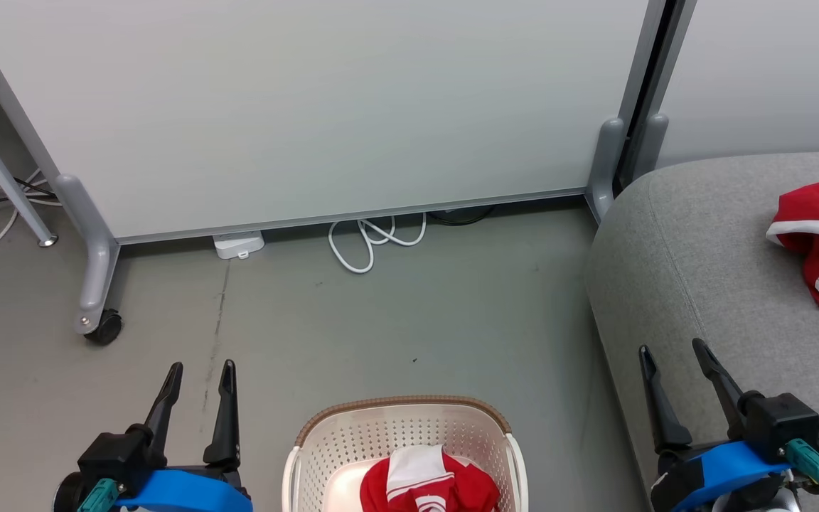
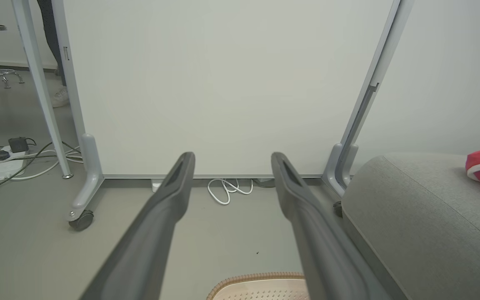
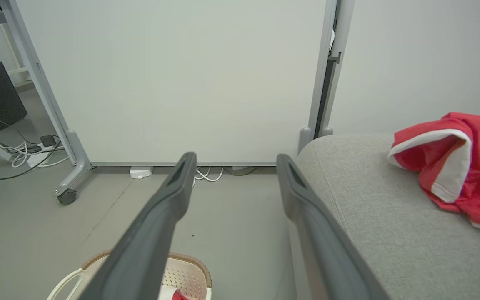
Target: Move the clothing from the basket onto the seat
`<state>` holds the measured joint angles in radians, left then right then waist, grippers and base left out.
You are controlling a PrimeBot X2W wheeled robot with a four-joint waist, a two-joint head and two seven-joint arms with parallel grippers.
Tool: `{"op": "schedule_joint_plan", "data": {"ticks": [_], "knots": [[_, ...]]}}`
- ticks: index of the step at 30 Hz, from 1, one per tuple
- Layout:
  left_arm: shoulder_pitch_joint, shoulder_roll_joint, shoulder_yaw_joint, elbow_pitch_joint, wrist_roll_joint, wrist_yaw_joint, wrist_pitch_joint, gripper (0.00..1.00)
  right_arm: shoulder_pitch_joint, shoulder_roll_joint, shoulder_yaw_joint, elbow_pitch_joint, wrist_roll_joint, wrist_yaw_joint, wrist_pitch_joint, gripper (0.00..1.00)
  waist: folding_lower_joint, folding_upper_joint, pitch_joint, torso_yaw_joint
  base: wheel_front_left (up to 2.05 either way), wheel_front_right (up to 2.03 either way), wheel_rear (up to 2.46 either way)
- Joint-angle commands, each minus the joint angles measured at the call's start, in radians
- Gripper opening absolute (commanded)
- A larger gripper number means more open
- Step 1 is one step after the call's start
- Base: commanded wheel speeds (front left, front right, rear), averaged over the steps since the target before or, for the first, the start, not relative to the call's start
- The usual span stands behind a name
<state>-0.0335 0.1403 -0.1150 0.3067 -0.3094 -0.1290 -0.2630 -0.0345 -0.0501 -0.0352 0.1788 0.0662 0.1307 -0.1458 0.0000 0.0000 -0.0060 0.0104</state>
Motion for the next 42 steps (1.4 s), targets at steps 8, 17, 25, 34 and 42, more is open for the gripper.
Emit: {"op": "schedule_joint_plan", "data": {"ticks": [8, 17, 25, 34, 42], "knots": [[0.023, -0.006, 0.029, 0.014, 0.001, -0.001, -0.003, 1.00, 0.036, -0.001, 0.001, -0.024, 0.022, 0.000, 0.007, 1.00, 0.0000, 0.0000, -0.009, 0.009, 0.00, 0.00, 0.00], [0.020, -0.013, 0.026, 0.011, 0.008, -0.001, -0.003, 1.00, 0.031, -0.001, 0.009, -0.035, 0.023, 0.000, 0.017, 1.00, 0.0000, 0.0000, -0.003, 0.010, 0.00, 0.00, 0.00], [0.013, -0.011, 0.015, 0.014, 0.003, -0.001, -0.003, 1.00, 0.034, -0.001, 0.016, -0.042, 0.029, 0.000, 0.021, 1.00, 0.0000, 0.0000, 0.006, 0.003, 0.00, 0.00, 0.00], [-0.019, -0.003, -0.012, 0.038, 0.001, -0.001, -0.003, 1.00, -0.009, 0.000, 0.037, -0.068, 0.038, 0.000, 0.016, 1.00, 0.0000, 0.0000, 0.085, -0.045, 0.00, 0.00, 0.00], [-0.126, 0.016, -0.119, 0.150, -0.017, -0.001, -0.003, 1.00, -0.064, 0.000, 0.041, -0.093, 0.040, 0.000, 0.001, 1.00, 0.0000, 0.0000, 0.246, -0.109, 0.00, 0.00, 0.00]]}}
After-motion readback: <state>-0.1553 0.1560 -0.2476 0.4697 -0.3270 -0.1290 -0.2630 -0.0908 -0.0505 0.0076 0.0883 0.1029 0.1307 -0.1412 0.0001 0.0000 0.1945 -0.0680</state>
